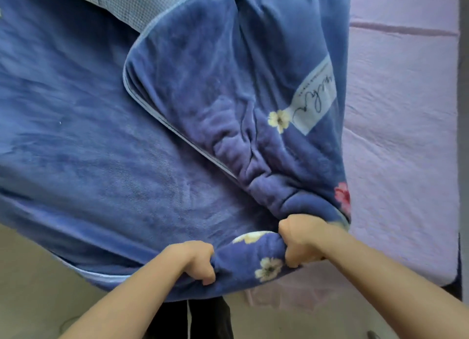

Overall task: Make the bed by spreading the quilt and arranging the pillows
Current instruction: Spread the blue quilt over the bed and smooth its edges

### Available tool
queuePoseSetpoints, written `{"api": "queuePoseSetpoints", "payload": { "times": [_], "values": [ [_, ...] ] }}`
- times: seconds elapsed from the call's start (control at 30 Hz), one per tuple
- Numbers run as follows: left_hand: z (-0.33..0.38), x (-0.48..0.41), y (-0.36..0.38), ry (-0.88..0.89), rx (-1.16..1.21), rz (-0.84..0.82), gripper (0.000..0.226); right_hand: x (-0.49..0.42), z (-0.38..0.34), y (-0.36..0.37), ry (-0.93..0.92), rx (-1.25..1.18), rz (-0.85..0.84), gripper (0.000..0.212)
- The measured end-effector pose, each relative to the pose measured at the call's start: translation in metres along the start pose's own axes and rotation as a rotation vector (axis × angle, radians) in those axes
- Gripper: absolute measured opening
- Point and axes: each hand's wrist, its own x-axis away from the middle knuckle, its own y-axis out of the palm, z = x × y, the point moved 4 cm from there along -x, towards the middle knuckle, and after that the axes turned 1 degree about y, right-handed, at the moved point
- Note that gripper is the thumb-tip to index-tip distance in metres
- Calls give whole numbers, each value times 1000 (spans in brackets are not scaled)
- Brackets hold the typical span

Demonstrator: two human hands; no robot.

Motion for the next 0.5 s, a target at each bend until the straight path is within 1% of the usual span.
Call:
{"api": "queuePoseSetpoints", "payload": {
  "times": [0.03,0.07,0.1,0.13,0.17,0.23,0.27,0.3,0.33,0.37,0.4,0.43,0.5],
  "values": [
    [-6,-3,7,-7,38,-17,23,-5,-1,10,-12,-50,-45,15],
    [-10,-6,10,0,88,-33,37,-8,-2,17,-20,-107,-87,27],
    [-11,-6,10,21,172,-31,49,-10,-5,21,-36,-205,-102,33],
    [-12,-5,6,52,288,39,51,-10,-9,19,-71,-369,-57,35],
    [-10,-8,-20,89,447,163,44,-9,1,4,-98,-592,31,34],
    [-12,2,-67,128,906,382,24,1,6,-32,-192,-1106,177,27],
    [-14,8,-92,134,1117,464,20,5,14,-52,-213,-1283,261,23],
    [-20,10,-115,126,1301,531,17,4,30,-68,-179,-1361,395,22],
    [-25,12,-138,123,1462,594,12,0,49,-87,-119,-1337,555,23],
    [-30,15,-152,111,1614,641,8,-4,64,-99,-39,-1250,686,25],
    [-33,15,-167,96,1746,693,11,-8,81,-111,61,-1130,775,30],
    [-32,15,-182,85,1871,738,21,-13,94,-122,145,-1035,813,36],
    [-25,9,-201,63,2002,819,37,-26,111,-135,261,-850,805,51]
  ]
}}
